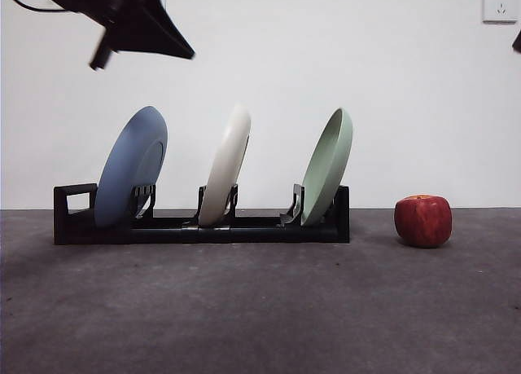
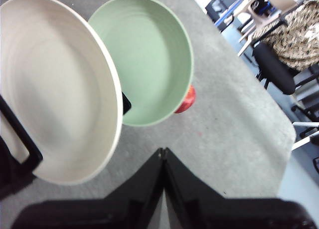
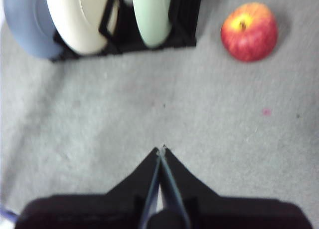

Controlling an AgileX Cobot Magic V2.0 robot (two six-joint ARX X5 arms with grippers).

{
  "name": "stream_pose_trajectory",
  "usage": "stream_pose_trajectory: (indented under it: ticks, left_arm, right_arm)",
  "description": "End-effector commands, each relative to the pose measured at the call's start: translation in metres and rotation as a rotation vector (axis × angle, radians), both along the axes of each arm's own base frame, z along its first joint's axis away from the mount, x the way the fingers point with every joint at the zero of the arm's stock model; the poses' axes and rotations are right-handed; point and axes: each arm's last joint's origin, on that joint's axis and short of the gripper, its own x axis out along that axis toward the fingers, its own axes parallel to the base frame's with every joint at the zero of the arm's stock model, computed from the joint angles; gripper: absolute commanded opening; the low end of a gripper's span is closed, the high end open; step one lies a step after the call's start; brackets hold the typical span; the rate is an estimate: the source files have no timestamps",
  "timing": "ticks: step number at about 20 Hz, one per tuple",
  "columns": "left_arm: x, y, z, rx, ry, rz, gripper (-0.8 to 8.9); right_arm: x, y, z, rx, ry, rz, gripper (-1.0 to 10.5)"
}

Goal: Take the yellow plate from the plate rack,put the plate on the table,take the apple from the table,put the apple in the plate

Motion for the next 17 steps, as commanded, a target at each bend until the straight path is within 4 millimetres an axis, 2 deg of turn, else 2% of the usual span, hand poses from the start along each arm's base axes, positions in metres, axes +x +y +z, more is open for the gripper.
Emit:
stream_pose_trajectory:
  ticks: [1,2,4,5,6,14,17]
  left_arm:
    - [0.019,-0.011,-0.005,0.066,0.008,0.013,1.45]
    - [0.025,-0.014,-0.006,0.08,0.018,0.016,2.32]
    - [0.034,-0.022,-0.006,0.099,0.023,-0.011,4.79]
    - [0.037,-0.027,-0.007,0.104,0.013,-0.024,5.62]
    - [0.039,-0.03,-0.009,0.11,0.004,-0.033,5.94]
    - [0.046,-0.055,-0.027,0.217,-0.035,-0.054,5.98]
    - [0.054,-0.062,-0.045,0.227,-0.014,-0.07,5.95]
  right_arm:
    - [0.005,0.002,-0.003,-0.011,0.003,0.034,0.0]
    - [0.007,0.002,-0.005,-0.011,0.012,0.038,0.0]
    - [0.01,0.005,-0.007,-0.007,0.024,0.053,0.0]
    - [0.01,0.007,-0.007,-0.007,0.025,0.061,0.0]
    - [0.01,0.009,-0.007,-0.005,0.022,0.069,0.0]
    - [0.01,0.014,-0.007,0.0,0.026,0.089,0.0]
    - [0.01,0.014,-0.007,0.0,0.026,0.089,0.0]
